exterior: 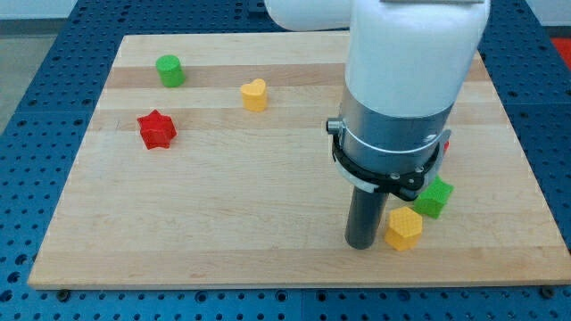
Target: Move the green star to the top of the yellow hexagon
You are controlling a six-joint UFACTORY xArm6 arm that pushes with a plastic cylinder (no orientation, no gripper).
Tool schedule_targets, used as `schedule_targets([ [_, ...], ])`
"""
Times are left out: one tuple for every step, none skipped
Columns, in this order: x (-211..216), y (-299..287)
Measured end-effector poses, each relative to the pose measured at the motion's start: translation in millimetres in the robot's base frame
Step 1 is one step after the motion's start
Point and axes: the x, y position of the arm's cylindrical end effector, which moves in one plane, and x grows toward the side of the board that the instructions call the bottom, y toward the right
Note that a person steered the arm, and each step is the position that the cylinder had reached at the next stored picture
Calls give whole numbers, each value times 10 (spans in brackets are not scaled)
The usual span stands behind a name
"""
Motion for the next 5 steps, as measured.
schedule_targets([
  [-113, 210],
  [-117, 570],
  [-117, 982],
  [-117, 980],
  [-71, 658],
])
